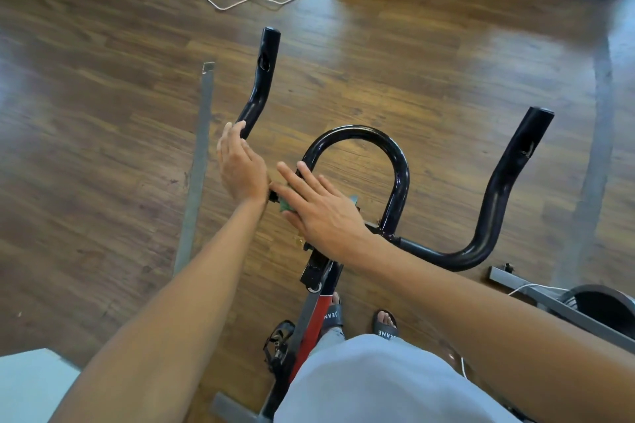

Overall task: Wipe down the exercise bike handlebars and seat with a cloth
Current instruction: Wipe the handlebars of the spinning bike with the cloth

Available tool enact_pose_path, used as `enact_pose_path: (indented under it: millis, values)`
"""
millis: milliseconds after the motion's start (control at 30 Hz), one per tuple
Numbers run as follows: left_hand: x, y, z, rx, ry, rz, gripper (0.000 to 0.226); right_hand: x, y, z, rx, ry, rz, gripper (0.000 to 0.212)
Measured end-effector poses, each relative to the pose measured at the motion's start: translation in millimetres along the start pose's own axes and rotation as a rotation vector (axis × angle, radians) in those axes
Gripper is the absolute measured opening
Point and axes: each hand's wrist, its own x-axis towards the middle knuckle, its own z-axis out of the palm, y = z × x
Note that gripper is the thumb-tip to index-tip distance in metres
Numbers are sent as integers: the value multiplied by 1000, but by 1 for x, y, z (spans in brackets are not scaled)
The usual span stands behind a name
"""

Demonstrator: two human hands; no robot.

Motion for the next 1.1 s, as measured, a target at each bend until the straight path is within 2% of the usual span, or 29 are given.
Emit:
enact_pose_path:
  millis: [167, 267, 333, 400, 500, 600, 700, 733, 800, 867, 1000, 1067, 1100]
  values:
    - [-4, 2, -2, -3, -20, -12, 42, -33, 17, -14, 132, -15, 88, 50]
    - [-3, -1, -4, -1, -49, -8, 42, -43, 18, -24, 268, 116, 168, 42]
    - [-1, -2, -4, 2, -59, -7, 41, -60, 22, -28, 291, 269, 269, 45]
    - [-2, -2, -2, 11, -63, -15, 40, -87, 23, -24, 178, 355, 350, 46]
    - [-2, 0, 1, 29, -56, -21, 38, -106, 27, -4, -87, 227, 351, 54]
    - [-2, 0, 2, 35, -55, -36, 38, -76, 59, -4, -112, 201, 381, 56]
    - [-3, 1, 3, 25, -51, -43, 37, -27, 85, -25, -16, 378, 541, 49]
    - [-3, 2, 3, 16, -49, -51, 36, -9, 89, -35, 32, 412, 614, 47]
    - [-2, 3, 4, -3, -42, -60, 36, 26, 90, -44, -45, 407, 660, 47]
    - [-1, 1, 4, -20, -35, -56, 35, 57, 75, -40, -128, 339, 564, 47]
    - [-4, -1, 5, -67, -19, -49, 38, 53, 13, 5, -114, 204, 152, 40]
    - [-5, -3, 4, -82, -5, -32, 39, 44, 18, 10, -172, 185, 60, 40]
    - [-5, -2, 3, -82, -4, -28, 39, 48, 28, 7, -217, 197, 72, 41]
